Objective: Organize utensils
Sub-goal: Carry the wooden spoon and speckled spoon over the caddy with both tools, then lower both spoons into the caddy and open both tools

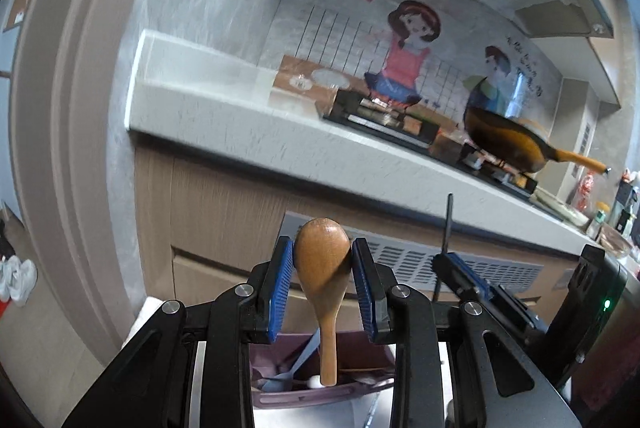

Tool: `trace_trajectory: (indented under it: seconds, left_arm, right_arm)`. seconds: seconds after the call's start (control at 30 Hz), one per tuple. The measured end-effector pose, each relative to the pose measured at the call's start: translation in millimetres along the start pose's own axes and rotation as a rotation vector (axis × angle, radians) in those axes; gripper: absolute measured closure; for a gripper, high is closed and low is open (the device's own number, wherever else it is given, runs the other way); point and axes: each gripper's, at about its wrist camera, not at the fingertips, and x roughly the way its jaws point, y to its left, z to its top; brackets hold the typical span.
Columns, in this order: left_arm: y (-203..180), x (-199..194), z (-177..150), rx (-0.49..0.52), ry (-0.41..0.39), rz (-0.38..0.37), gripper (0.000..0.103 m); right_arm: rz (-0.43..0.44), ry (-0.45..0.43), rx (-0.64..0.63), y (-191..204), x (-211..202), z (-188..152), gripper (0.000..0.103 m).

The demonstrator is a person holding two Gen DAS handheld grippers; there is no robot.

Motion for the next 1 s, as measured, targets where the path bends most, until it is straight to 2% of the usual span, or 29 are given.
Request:
trace_trajectory:
  seconds: [0.1,0.3,0.47,0.57,0.67,0.9,1.0]
  left_arm:
    - [4,17,-8,-0.002,0.001,0.019,0.072]
    - [5,45,-28,0.014,0.02,0.044,0.072]
    - [15,61,-41,-0.018,0.024,0.054,0.072]
    - [16,67,-46,-0.005,0.069,0.069,0.065]
    - [17,62,-52,-0.008,0.102,0.055,0.056]
    - [12,26,-66,-0.008,0.147,0.077,0.054]
    - [11,8,-80,0.009,0.164,0.099,0.053]
  right_arm:
    - [-0.032,0.009,-0.027,3,20,-14,0.092]
    - [-0.022,0.041,-0.015,3,47,-33,0.092]
    - [-0.028,0.061,-0.006,-3,57,-49,0.092]
    - [0.005,0.118,0.006,-7,57,-56,0.085]
    - [0.015,0.172,-0.013,-10,46,-60,0.083]
    - [0.013,0.227,-0.054,-25,-10,-59,0.082]
    - [0.01,0.323,-0.07,-36,-28,-71,0.082]
